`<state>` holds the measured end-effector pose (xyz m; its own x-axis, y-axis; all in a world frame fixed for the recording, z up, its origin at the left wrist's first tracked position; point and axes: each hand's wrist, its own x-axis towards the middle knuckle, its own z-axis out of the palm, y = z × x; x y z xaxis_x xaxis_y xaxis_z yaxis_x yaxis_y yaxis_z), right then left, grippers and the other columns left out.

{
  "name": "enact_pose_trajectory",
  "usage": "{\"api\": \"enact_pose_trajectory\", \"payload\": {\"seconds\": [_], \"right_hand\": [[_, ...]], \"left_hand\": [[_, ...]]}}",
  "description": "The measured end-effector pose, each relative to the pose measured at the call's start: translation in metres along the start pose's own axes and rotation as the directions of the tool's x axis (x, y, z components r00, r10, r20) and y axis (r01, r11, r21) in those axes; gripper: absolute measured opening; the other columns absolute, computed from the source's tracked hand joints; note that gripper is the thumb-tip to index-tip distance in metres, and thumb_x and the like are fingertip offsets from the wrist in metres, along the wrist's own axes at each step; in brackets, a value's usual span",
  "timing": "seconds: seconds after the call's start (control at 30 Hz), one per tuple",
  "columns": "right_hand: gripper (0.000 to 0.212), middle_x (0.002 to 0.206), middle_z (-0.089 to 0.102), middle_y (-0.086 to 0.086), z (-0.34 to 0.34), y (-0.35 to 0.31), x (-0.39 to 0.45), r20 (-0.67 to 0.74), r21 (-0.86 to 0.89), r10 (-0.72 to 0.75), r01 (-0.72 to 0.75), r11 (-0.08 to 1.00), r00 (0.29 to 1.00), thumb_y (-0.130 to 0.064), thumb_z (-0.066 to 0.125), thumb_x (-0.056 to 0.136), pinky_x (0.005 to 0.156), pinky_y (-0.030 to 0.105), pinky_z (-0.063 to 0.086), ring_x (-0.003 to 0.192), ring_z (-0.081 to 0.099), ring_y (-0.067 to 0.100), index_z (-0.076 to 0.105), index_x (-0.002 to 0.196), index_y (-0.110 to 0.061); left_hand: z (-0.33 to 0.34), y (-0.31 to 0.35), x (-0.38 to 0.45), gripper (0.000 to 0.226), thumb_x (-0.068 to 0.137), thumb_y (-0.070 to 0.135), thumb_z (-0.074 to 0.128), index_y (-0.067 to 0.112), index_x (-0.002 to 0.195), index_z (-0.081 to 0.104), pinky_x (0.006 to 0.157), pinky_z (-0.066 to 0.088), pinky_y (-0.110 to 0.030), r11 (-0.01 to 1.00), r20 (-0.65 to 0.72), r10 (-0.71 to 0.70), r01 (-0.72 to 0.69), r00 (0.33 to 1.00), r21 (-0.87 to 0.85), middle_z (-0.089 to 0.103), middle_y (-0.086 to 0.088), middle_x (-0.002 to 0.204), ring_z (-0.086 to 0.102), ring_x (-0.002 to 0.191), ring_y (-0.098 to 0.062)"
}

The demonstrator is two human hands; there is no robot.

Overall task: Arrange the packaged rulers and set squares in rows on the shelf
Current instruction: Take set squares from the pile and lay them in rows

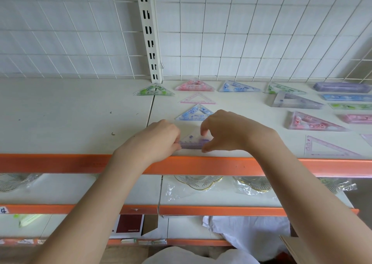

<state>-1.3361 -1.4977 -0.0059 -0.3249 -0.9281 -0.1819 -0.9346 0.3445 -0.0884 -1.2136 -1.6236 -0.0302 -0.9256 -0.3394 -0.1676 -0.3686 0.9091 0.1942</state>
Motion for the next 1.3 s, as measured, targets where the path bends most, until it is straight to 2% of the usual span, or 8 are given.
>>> {"api": "enact_pose_trajectory", "payload": {"seconds": [0.13, 0.23, 0.4, 0.57, 0.77, 1.0, 1.13, 1.3], "right_hand": [[0.033, 0.072, 0.035, -0.017, -0.015, 0.012, -0.009, -0.112, 0.059, 0.004, 0.003, 0.998, 0.994, -0.037, 0.063, 0.084, 0.067, 0.027, 0.034, 0.083, 0.042, 0.013, 0.062, 0.114, -0.023], [0.030, 0.072, 0.035, -0.017, -0.017, 0.025, -0.018, -0.109, 0.050, 0.061, -0.055, 0.997, 0.992, -0.033, 0.062, 0.085, 0.064, 0.026, 0.032, 0.084, 0.041, 0.013, 0.061, 0.113, -0.022], [0.034, 0.082, 0.043, -0.006, 0.000, 0.032, -0.026, 0.049, 0.091, 0.182, -0.185, 0.978, 0.982, -0.038, 0.066, 0.079, 0.072, 0.030, 0.042, 0.096, 0.054, 0.022, 0.062, 0.108, -0.022], [0.028, 0.093, 0.065, 0.011, 0.014, 0.032, -0.025, 0.032, 0.024, 0.200, -0.201, 0.979, 0.979, -0.022, 0.059, 0.076, 0.079, 0.042, 0.053, 0.096, 0.062, 0.032, 0.066, 0.096, -0.003], [0.021, 0.092, 0.064, 0.010, 0.015, 0.031, -0.025, -0.002, 0.013, 0.190, -0.190, 0.982, 0.982, -0.018, 0.057, 0.079, 0.066, 0.032, 0.051, 0.082, 0.063, 0.030, 0.068, 0.090, -0.004], [0.021, 0.091, 0.066, 0.013, 0.017, 0.034, -0.023, -0.009, 0.016, 0.172, -0.172, 0.985, 0.985, -0.017, 0.057, 0.080, 0.061, 0.029, 0.043, 0.081, 0.063, 0.031, 0.067, 0.088, -0.001], [0.029, 0.095, 0.067, 0.013, 0.013, 0.036, -0.022, 0.052, 0.051, 0.193, -0.196, 0.979, 0.980, -0.027, 0.063, 0.079, 0.069, 0.032, 0.050, 0.088, 0.064, 0.029, 0.068, 0.093, -0.001], [0.038, 0.093, 0.067, 0.011, -0.010, 0.036, -0.019, 0.039, 0.081, 0.190, -0.193, 0.978, 0.981, -0.037, 0.066, 0.079, 0.077, 0.040, 0.052, 0.089, 0.064, 0.030, 0.068, 0.097, -0.004]], "left_hand": [[0.001, 0.000, -0.001, 0.021, 0.087, 0.027, 0.060, 0.008, 0.080, 0.067, 0.073, 0.051, -0.038, 1.000, 0.002, -0.009, 0.009, 1.000, -0.002, 0.064, -0.011, 0.081, 0.061, 0.080, -0.029], [0.001, 0.000, -0.001, 0.022, 0.087, 0.029, 0.061, 0.009, 0.079, 0.066, 0.073, 0.051, -0.038, 1.000, -0.001, -0.008, 0.008, 1.000, 0.017, 0.063, -0.009, 0.080, 0.061, 0.080, -0.028], [0.001, 0.002, 0.002, 0.018, 0.089, 0.028, 0.058, 0.016, 0.076, 0.059, 0.076, 0.050, -0.036, 0.999, -0.003, -0.003, 0.003, 1.000, 0.047, 0.059, -0.005, 0.085, 0.059, 0.085, -0.027], [0.001, 0.000, 0.001, 0.018, 0.088, 0.027, 0.060, 0.011, 0.079, 0.062, 0.076, 0.051, -0.038, 0.999, 0.002, -0.011, 0.011, 1.000, 0.050, 0.061, -0.005, 0.083, 0.059, 0.084, -0.027], [0.003, 0.001, 0.003, 0.028, 0.090, 0.025, 0.057, 0.025, 0.064, 0.044, 0.074, 0.047, -0.034, 0.996, 0.014, -0.009, 0.008, 1.000, 0.085, 0.056, -0.005, 0.086, 0.057, 0.088, -0.028], [0.003, 0.003, 0.001, 0.030, 0.089, 0.026, 0.058, 0.024, 0.063, 0.044, 0.073, 0.048, -0.035, 0.996, 0.003, -0.029, 0.029, 1.000, 0.084, 0.055, -0.005, 0.083, 0.057, 0.085, -0.029], [0.001, 0.002, -0.001, 0.023, 0.089, 0.031, 0.058, 0.013, 0.076, 0.059, 0.073, 0.049, -0.036, 0.994, -0.006, -0.022, 0.023, 1.000, 0.109, 0.058, -0.005, 0.081, 0.059, 0.083, -0.029], [-0.013, -0.012, -0.003, 0.025, 0.088, 0.042, 0.056, 0.017, 0.090, 0.061, 0.079, 0.049, -0.035, 0.991, -0.019, -0.047, 0.049, 0.999, 0.122, 0.059, -0.001, 0.095, 0.057, 0.093, -0.025]]}}
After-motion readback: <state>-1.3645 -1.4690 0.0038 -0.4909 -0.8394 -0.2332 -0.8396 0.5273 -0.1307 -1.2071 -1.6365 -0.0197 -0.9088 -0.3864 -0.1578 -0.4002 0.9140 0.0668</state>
